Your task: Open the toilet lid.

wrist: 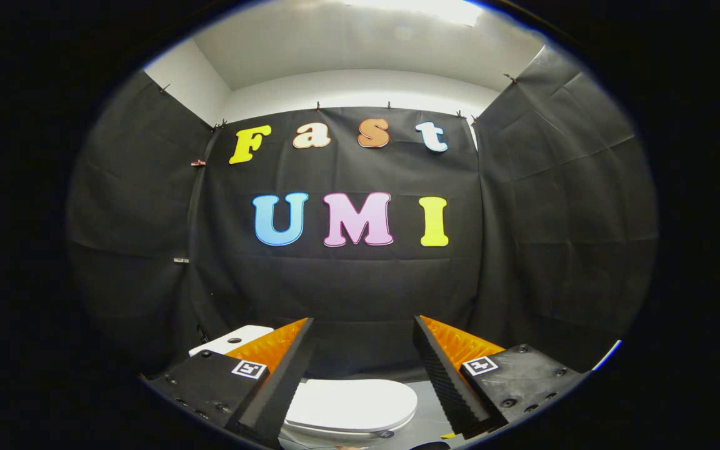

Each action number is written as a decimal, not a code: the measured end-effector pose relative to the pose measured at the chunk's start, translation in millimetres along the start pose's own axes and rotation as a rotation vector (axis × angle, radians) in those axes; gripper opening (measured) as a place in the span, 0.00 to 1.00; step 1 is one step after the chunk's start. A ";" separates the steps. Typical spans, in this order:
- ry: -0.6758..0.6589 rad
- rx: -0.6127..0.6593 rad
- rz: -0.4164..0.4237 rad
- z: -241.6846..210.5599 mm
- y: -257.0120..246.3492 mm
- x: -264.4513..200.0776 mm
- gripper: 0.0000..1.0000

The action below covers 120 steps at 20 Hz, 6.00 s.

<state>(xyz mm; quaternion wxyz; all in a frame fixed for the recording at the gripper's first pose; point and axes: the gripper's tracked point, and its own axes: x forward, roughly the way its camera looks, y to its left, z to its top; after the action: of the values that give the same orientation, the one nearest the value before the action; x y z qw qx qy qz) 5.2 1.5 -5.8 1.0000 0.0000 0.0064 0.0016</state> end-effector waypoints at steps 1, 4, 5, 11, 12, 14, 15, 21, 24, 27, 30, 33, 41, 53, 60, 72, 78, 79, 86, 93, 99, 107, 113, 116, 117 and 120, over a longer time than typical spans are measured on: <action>0.000 0.001 0.000 -0.4 0.1 0.1 0.98; 0.003 0.001 -0.002 -1.8 0.4 1.4 0.98; 0.006 0.002 -0.002 -2.9 0.2 2.4 0.98; 0.025 0.002 -0.015 -13.9 -3.4 10.0 0.98; 0.025 0.009 -0.018 -15.6 -5.0 11.3 0.98; 0.031 0.026 -0.024 -20.4 -10.5 14.2 0.98; 0.036 0.033 -0.029 -24.1 -14.0 15.5 0.98; 0.087 0.083 -0.062 -53.9 -41.5 25.8 0.98; 0.113 0.095 -0.090 -74.6 -59.5 31.8 0.98; 0.151 0.138 -0.104 -99.7 -74.2 38.7 0.98; 0.208 0.214 -0.097 -131.4 -83.7 48.5 0.98; 0.261 0.279 -0.112 -166.6 -99.3 58.0 0.97; 0.432 0.432 -0.101 -273.6 -115.6 77.7 0.96; 0.676 0.748 -0.141 -437.2 -118.5 81.5 0.97; 0.782 0.915 -0.170 -511.7 -120.2 62.0 0.94; 0.827 1.230 -0.136 -573.8 -89.3 57.3 0.67; 0.798 1.297 -0.132 -579.4 -95.4 69.1 0.12; 0.800 1.287 -0.124 -577.4 -93.5 69.2 0.12; 0.837 1.140 -0.090 -570.6 -89.1 71.0 0.11; 0.853 0.956 -0.053 -533.5 -83.4 77.5 0.11; 0.830 0.759 -0.064 -487.6 -69.2 84.8 0.12; 0.752 0.545 -0.022 -419.4 -28.2 101.3 0.10; 0.718 0.482 -0.024 -390.2 -0.8 104.1 0.08; 0.700 0.452 -0.020 -375.7 16.5 106.4 0.07; 0.694 0.429 -0.013 -371.4 23.0 106.7 0.07; 0.669 0.387 0.022 -353.2 44.8 108.8 0.07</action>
<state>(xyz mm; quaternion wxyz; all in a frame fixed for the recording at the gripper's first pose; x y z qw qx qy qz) 109.3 46.6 -360.3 0.9240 0.1885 0.3325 0.0109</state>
